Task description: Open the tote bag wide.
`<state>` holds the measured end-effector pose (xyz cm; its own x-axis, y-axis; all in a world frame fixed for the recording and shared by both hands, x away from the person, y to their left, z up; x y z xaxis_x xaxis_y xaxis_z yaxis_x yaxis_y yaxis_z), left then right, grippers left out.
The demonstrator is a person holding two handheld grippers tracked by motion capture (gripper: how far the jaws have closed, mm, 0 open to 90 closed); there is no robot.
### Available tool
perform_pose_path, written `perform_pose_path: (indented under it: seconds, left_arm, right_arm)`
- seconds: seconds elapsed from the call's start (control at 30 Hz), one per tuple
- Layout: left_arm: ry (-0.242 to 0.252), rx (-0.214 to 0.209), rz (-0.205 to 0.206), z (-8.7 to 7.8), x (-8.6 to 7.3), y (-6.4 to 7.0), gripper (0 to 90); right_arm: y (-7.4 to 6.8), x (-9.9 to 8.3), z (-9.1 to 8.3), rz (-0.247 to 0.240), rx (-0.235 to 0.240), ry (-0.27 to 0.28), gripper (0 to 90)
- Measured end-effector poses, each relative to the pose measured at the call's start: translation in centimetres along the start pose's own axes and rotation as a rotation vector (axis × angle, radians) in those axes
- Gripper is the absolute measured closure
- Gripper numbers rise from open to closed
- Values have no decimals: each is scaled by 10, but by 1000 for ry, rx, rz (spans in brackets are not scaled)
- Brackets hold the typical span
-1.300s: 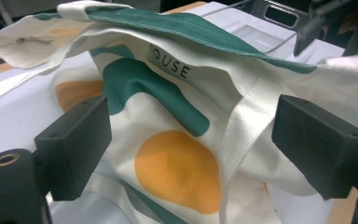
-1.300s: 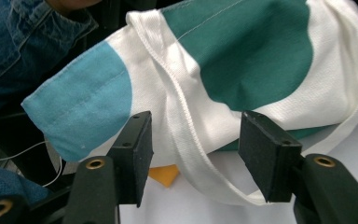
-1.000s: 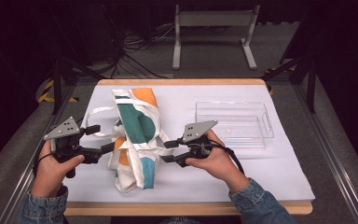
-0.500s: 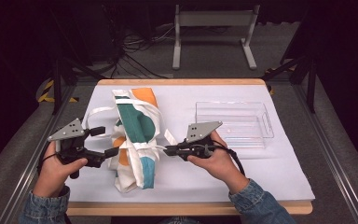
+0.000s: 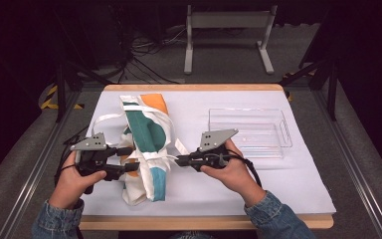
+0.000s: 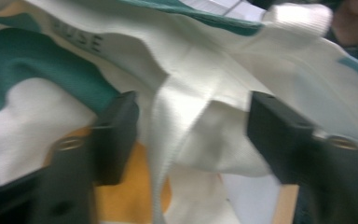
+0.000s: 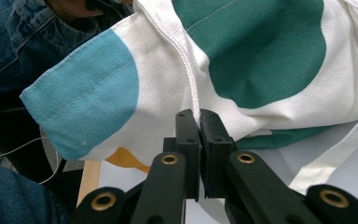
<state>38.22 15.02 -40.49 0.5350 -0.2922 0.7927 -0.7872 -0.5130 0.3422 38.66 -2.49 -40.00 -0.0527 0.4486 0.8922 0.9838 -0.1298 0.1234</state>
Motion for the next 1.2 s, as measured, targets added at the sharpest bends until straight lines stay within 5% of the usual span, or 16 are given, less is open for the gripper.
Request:
perform_pose_path:
  seconds: [0.07, 0.17, 0.53, 0.77, 1.2]
  left_arm:
    - [-9, 17, 10, -2, 0, -1, 657]
    - [-13, -4, -2, -5, 0, 2, 787]
    - [12, 1, 20, -12, 6, 4, 811]
    - [54, 38, 61, -28, 15, 4, 808]
    - [69, 90, 63, -55, 14, -8, 808]
  right_arm:
    - [0, 0, -1, 2, -3, 1, 870]
    - [1, 0, -1, 2, -4, 5, 870]
    - [2, 4, -6, -7, -22, 25, 872]
    - [8, 14, -22, -15, -73, 63, 873]
    - [17, 16, -52, 7, -141, 91, 873]
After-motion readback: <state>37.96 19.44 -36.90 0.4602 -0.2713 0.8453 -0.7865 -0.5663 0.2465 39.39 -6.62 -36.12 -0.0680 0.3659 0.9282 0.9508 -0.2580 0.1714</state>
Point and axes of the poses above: each handheld gripper's, and its own axes: z roughly forward along the jaws, x roughly out of its top, y roughly to its right, the point moved 10 cm from there along z, roughly forward along the jaws, and after that the axes turned 10 degrees about -z, right-handed, at the moved point
